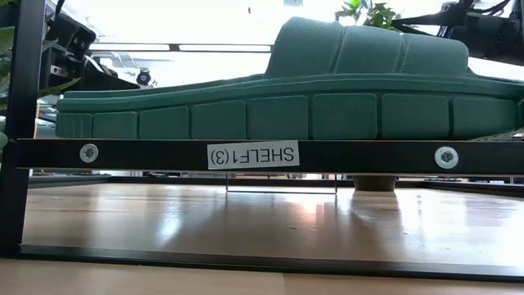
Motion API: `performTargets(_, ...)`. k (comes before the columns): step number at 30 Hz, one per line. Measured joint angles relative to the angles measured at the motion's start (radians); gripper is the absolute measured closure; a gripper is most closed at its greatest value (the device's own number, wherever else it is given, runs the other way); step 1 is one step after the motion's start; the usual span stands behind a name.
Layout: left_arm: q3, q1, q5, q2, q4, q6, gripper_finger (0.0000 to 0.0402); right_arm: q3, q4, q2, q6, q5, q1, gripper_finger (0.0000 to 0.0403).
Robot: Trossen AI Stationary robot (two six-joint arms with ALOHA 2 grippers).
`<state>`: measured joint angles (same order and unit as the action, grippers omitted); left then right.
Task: Pick and place slides into the shelf
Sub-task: Return to Home Position
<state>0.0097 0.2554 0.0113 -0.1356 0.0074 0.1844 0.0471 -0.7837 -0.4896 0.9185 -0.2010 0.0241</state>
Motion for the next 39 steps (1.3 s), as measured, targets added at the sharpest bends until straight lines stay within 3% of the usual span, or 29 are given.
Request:
performTargets(8,0.000,0.000,0.003,0.000,0.002,0.021,0.0401,0.000,-0.021,0.000,-0.048,0.041,0.000,0.0403)
performTargets(24,0.000,0.000,0.003,0.000,0.002,0.021,0.0401,0.000,-0.026,0.000,-0.424,0.164,0.000,0.0403)
performTargets(32,0.000,0.000,0.003,0.000,0.003,0.021,0.0401,-0.037,-0.115,0.008,-0.397,0.280,0.001,0.0403)
performTargets(39,0.000,0.000,0.000,0.000,0.003,0.021,0.0401,-0.037,-0.140,0.026,-0.442,0.307,0.001,0.0403)
